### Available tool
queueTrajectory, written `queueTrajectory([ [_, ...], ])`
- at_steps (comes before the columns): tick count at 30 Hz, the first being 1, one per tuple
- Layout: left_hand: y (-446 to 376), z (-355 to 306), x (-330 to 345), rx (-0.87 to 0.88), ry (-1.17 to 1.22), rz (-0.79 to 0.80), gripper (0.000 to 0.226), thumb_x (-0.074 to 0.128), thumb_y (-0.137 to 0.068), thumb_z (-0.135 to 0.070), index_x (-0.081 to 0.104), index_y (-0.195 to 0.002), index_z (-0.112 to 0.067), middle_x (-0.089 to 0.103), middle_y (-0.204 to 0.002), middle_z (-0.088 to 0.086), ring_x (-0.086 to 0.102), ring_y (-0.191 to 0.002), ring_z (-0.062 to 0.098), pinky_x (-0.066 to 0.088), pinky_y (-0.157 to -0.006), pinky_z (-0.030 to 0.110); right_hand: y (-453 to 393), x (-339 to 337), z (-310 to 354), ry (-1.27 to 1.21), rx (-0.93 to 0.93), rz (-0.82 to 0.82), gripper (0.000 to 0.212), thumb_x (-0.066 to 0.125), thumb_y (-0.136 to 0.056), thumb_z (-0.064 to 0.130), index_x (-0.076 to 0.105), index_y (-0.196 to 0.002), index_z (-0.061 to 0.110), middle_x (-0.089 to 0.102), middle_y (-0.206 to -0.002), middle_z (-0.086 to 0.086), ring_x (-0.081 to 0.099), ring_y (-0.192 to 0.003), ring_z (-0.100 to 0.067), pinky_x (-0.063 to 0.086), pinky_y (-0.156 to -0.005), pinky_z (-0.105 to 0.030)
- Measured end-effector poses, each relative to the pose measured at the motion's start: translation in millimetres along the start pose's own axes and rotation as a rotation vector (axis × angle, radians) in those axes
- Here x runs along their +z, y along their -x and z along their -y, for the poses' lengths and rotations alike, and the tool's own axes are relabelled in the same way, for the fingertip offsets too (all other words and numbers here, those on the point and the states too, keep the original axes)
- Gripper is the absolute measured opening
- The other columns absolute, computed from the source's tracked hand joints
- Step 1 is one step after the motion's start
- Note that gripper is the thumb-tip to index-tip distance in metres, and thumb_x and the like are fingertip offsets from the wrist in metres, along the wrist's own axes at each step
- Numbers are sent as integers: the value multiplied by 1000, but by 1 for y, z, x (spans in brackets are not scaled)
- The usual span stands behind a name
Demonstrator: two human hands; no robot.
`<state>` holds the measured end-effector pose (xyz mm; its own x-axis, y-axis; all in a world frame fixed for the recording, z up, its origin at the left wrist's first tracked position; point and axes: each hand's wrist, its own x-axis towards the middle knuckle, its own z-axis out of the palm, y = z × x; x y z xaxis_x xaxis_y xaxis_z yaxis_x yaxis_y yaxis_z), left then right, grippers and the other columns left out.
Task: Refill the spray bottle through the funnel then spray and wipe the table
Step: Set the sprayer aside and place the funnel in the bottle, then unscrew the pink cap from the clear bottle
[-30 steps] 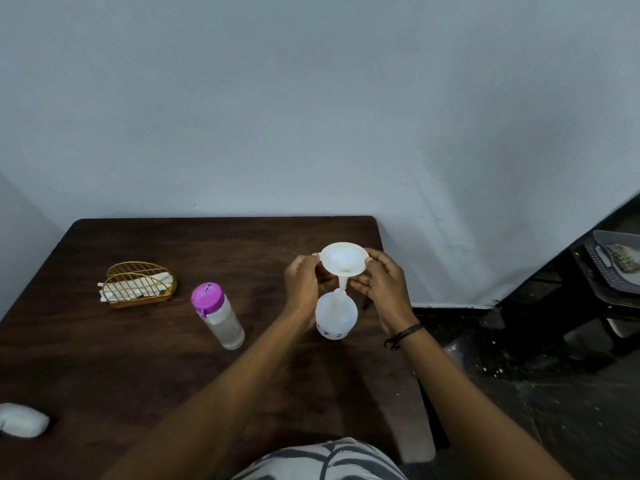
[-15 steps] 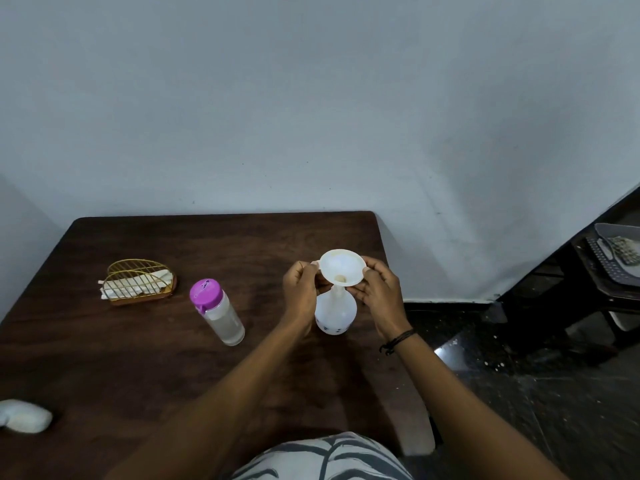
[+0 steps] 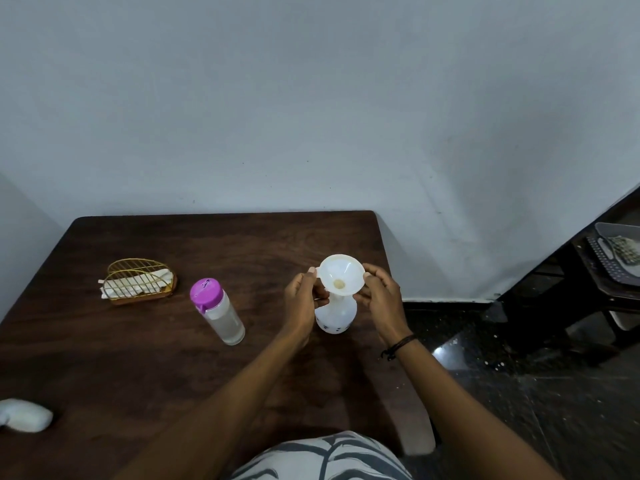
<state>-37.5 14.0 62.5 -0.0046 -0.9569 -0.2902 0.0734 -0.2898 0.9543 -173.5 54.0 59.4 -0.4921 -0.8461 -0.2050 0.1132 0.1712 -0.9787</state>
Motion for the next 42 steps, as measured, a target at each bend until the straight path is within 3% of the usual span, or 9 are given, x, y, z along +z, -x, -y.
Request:
queueTrajectory([
  [2,0,0,-2,20,4,-38,33,50,-100,-35,64,-84,-9,65,-76,9,61,-76,22,56,-73,44,-1,-1,1,139,-80,-50,20,52,-98,28,64,-113,27,65,-115,7,62,-107,-13,58,-87,-37],
  [6,0,-7,-7,75,-70,-128,31,50,-100,-36,57,-91,-7,59,-74,3,54,-71,15,48,-64,31,3,5,16,373,-348,-143,20,57,-96,22,65,-114,18,59,-113,7,56,-101,-4,50,-88,-24],
  [11,-4,-28,-18,220,-159,-111,13,55,-98,-29,59,-99,-17,65,-92,1,61,-83,18,52,-74,33,10,30,40,482,-614,-95,21,56,-92,25,67,-107,16,63,-110,6,54,-107,-10,41,-90,-15],
  [14,-4,-41,-32,338,-205,-93,8,58,-96,-25,60,-102,-20,66,-96,-4,63,-90,12,53,-78,27,14,55,48,468,-718,-16,19,57,-92,24,67,-104,14,64,-107,8,58,-104,-9,45,-89,-22],
  [18,1,-57,-65,446,-243,-164,9,59,-96,-18,60,-102,-24,65,-97,-11,62,-92,0,50,-79,17,18,96,47,406,-688,158,16,60,-94,16,68,-107,12,65,-105,3,61,-97,-8,51,-80,-22],
  [24,5,-64,-120,695,-364,-347,8,59,-95,-12,63,-99,-17,63,-93,-8,61,-89,6,48,-74,16,31,141,40,489,-663,392,15,60,-94,13,66,-107,17,62,-101,8,57,-90,3,44,-75,-7],
  [30,-3,-43,-165,739,-529,-438,11,55,-94,-24,61,-102,-18,58,-99,-5,56,-95,14,49,-80,32,42,176,29,545,-626,543,16,62,-93,13,66,-108,16,61,-105,4,58,-92,-2,50,-77,-12],
  [35,-5,-11,-184,632,-578,-313,34,45,-96,-44,57,-119,-22,59,-112,-7,57,-104,8,52,-87,35,47,187,22,571,-612,593,11,63,-93,17,66,-104,18,59,-102,6,57,-90,-1,47,-73,-10],
  [42,3,3,-192,529,-483,-95,63,58,-84,-38,45,-141,-16,53,-131,-15,51,-122,-4,41,-100,11,48,186,22,571,-600,607,14,62,-94,20,63,-107,18,60,-104,6,56,-92,-2,46,-75,-11],
])
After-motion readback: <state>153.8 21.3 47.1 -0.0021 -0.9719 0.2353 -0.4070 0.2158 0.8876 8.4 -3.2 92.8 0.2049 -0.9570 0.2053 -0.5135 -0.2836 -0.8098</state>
